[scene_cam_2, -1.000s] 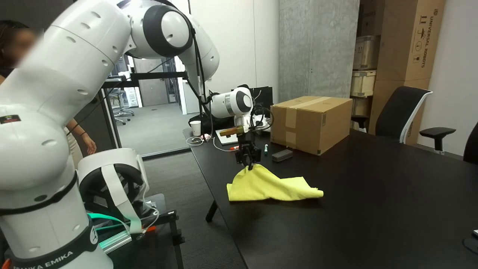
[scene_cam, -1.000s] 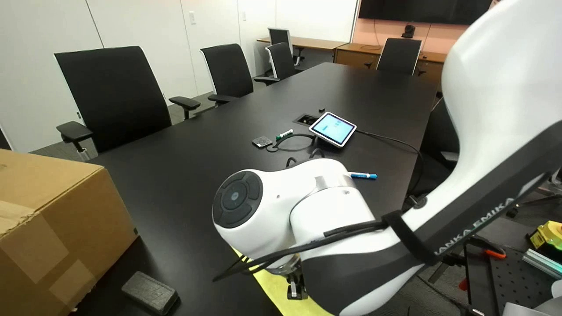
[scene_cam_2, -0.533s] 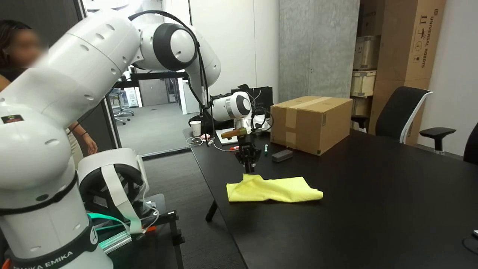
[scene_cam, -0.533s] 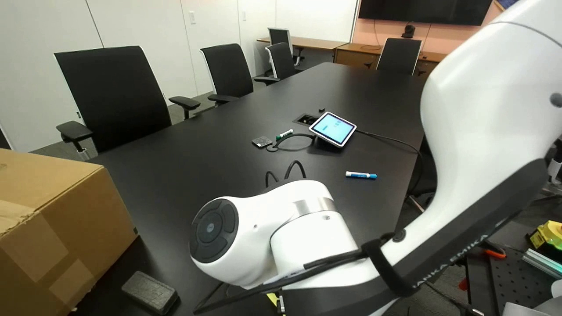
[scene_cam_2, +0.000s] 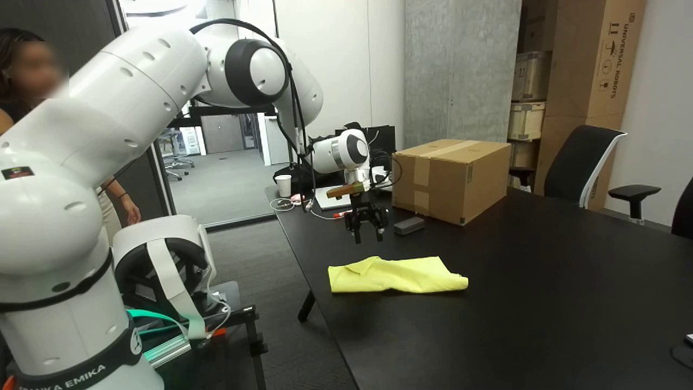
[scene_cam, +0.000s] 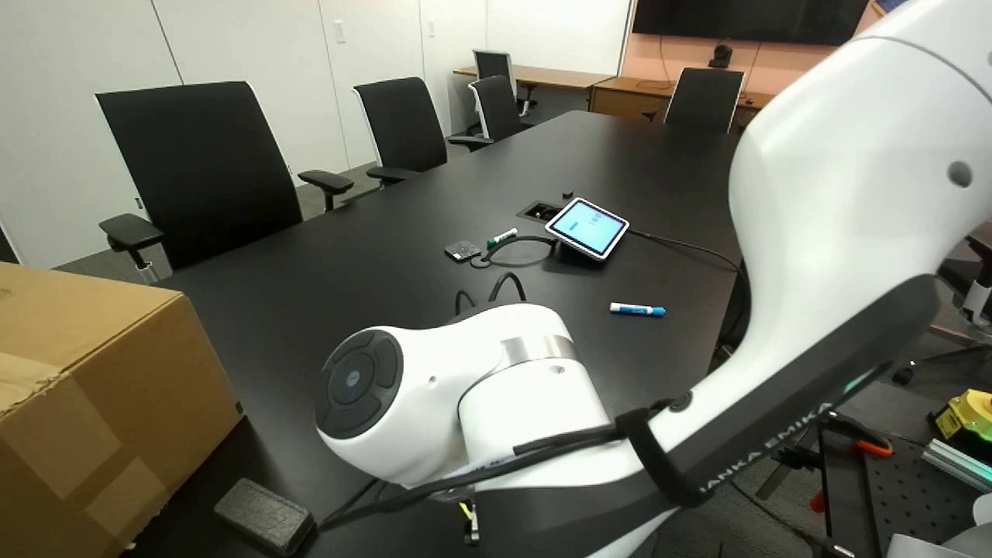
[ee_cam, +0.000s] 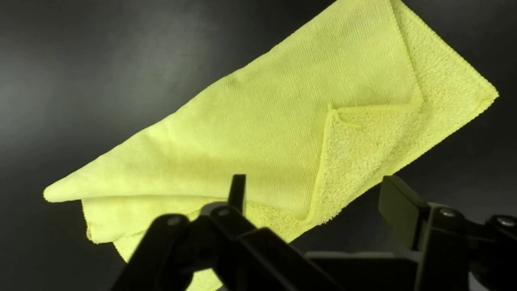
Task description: Fold the yellow towel from right to left
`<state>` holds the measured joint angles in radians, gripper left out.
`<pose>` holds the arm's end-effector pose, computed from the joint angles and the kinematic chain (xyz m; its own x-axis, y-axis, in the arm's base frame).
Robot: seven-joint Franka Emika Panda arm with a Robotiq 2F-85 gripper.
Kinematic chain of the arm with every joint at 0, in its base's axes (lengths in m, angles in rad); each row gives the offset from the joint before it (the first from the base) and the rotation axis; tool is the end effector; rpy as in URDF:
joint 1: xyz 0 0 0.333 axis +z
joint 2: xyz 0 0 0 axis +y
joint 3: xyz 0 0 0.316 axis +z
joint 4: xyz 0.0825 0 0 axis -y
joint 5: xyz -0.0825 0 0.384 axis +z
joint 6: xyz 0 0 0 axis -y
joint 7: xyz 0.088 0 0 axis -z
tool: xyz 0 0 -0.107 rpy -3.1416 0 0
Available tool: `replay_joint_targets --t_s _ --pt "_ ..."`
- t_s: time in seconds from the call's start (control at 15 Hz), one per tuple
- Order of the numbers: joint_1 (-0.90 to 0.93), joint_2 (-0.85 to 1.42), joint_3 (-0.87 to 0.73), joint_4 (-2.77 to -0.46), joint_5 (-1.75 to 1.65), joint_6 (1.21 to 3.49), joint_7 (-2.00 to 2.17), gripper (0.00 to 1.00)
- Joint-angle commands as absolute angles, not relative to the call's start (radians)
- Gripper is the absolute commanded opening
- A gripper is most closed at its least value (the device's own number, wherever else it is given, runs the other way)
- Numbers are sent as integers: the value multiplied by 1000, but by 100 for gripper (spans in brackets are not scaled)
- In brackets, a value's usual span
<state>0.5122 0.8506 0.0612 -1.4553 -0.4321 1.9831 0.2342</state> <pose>0.5932 0.3444 0.1576 0.8390 0.4758 -0.2641 0.5426 -0.7684 0.3394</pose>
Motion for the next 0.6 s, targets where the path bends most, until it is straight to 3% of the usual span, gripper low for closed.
replay_joint_targets --t_s 0.0,0.53 --pt "497 828 25 -1456 -450 1980 267 100" --pt "438 897 -73 -1348 -418 2083 480 100"
